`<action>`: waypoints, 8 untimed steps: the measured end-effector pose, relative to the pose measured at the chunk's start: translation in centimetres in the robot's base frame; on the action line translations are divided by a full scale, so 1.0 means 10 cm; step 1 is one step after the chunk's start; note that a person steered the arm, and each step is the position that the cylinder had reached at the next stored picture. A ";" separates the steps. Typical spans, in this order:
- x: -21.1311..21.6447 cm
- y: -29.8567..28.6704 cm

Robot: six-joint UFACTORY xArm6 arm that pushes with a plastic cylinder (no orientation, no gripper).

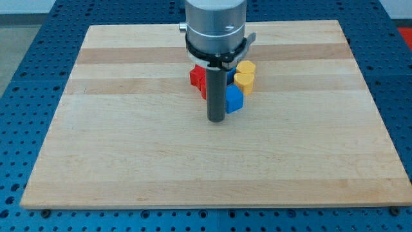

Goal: Move blue cube below the blue triangle

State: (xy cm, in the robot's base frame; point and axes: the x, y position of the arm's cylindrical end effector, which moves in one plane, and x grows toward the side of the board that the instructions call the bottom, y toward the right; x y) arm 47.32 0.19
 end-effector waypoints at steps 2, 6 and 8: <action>0.01 0.23; -0.17 0.47; -0.29 0.48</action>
State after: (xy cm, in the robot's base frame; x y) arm 44.45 5.03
